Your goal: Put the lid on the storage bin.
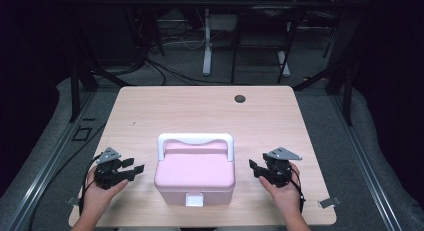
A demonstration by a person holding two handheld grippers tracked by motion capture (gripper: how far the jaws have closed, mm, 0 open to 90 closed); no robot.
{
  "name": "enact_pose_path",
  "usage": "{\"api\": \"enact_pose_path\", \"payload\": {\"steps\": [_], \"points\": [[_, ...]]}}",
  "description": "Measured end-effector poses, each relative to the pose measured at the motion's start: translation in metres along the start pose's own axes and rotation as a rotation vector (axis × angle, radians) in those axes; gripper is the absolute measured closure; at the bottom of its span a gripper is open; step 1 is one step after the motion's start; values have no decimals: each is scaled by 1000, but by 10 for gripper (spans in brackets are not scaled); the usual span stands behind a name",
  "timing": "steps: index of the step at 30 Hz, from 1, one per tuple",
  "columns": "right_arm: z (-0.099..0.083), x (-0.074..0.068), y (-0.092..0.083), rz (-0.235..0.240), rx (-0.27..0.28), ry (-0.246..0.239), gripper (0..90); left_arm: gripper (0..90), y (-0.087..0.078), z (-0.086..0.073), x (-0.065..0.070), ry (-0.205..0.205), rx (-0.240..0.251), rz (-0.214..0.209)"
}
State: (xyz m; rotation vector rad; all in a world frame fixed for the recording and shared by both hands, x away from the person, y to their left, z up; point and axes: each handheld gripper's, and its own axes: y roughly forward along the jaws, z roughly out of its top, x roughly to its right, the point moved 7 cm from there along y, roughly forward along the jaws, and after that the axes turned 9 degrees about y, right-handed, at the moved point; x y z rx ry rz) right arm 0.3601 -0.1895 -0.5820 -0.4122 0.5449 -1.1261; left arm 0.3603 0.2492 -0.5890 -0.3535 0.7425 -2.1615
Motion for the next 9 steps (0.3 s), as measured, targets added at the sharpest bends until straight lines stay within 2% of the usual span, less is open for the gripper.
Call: {"api": "enact_pose_path", "payload": {"steps": [3, 6, 9], "points": [[-1, 1, 1, -6, -9, 6, 385, 420, 2, -2, 0, 13, -17, 25], [-3, 3, 2, -14, -26, 30, 378, 395, 3, -2, 0, 5, -18, 17], [-6, 3, 3, -11, -56, 37, 330, 395, 3, -3, 0, -44, -42, 12]]}}
